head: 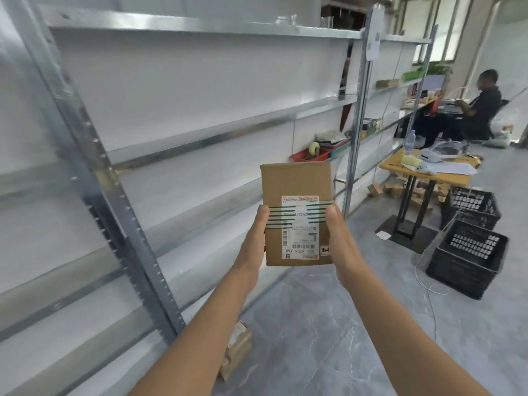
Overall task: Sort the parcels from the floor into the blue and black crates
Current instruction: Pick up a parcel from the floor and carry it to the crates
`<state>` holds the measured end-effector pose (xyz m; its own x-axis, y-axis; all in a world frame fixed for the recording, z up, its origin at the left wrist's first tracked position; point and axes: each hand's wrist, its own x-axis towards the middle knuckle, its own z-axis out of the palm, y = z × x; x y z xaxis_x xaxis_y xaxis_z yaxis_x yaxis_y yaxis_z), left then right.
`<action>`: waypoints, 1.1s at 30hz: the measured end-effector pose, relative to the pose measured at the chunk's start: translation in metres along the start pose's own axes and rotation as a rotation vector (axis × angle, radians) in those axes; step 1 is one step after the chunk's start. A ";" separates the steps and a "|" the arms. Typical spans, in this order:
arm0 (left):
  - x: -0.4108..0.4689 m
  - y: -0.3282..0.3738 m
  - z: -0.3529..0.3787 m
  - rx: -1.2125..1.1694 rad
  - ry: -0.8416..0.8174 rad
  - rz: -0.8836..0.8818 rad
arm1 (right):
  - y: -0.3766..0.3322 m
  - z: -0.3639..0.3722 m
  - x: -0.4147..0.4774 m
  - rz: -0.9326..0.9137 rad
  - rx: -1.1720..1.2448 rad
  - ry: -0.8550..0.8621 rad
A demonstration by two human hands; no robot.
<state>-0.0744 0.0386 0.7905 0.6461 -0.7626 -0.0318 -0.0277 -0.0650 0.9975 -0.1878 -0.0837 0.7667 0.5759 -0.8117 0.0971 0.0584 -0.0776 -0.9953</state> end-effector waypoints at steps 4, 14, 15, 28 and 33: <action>-0.034 0.007 -0.052 -0.011 0.150 0.030 | -0.016 0.055 -0.015 -0.046 -0.008 -0.135; -0.168 0.003 -0.231 -0.043 0.551 0.049 | -0.034 0.257 -0.099 -0.040 0.031 -0.552; -0.183 0.000 -0.252 -0.044 0.587 0.040 | -0.034 0.280 -0.112 -0.024 0.027 -0.591; -0.439 -0.041 -0.463 -0.084 1.029 -0.031 | -0.043 0.537 -0.341 0.028 0.035 -1.054; -0.524 -0.057 -0.510 -0.130 1.245 -0.066 | -0.041 0.608 -0.427 0.002 0.000 -1.226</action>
<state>-0.0226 0.7704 0.7823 0.9267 0.3689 -0.0713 0.0617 0.0378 0.9974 0.0592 0.6182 0.7675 0.9621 0.2708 0.0336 0.0565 -0.0774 -0.9954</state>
